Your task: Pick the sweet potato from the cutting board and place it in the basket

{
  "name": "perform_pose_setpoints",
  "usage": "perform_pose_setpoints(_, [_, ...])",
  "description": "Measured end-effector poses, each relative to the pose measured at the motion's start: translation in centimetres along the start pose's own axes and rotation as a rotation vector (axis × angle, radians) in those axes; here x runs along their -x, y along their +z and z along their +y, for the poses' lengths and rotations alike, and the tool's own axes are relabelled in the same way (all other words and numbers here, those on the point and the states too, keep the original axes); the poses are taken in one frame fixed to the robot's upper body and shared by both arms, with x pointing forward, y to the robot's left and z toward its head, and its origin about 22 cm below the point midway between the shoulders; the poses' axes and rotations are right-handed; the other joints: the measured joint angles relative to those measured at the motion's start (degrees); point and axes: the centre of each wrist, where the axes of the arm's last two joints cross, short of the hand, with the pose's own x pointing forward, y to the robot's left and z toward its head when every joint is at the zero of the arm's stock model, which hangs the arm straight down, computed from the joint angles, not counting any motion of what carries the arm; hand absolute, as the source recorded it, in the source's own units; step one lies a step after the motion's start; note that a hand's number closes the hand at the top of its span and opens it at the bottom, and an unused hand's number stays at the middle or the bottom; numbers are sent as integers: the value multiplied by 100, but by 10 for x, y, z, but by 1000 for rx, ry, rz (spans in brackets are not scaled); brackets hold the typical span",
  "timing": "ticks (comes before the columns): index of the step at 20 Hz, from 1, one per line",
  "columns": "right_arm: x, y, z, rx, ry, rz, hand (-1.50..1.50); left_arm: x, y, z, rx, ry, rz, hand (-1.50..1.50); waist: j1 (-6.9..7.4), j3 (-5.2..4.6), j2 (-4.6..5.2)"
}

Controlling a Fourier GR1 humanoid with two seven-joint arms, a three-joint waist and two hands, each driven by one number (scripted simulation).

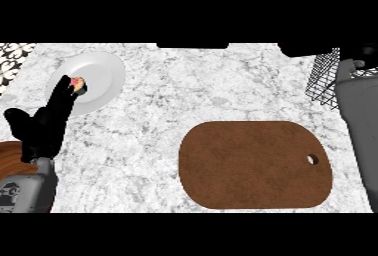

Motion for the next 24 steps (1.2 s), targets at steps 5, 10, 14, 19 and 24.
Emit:
perform_pose_setpoints(5, [17,-30,-4,-8,77,34,150,0,-3,0,3,5,-1,0,12,-1,9])
perform_pose_setpoints(10, [48,-52,-8,0,124,87,150,3,1,-4,7,3,-4,0,43,2,23])
perform_pose_setpoints(14, [66,-64,-12,2,149,123,150,1,-2,-6,9,-2,-6,0,53,2,30])
perform_pose_setpoints(19, [92,-72,-31,2,142,145,150,4,-4,-12,14,-4,-11,0,54,4,38])
perform_pose_setpoints(24, [109,-77,-52,-10,95,159,150,3,-3,-9,8,3,-9,0,71,6,41])
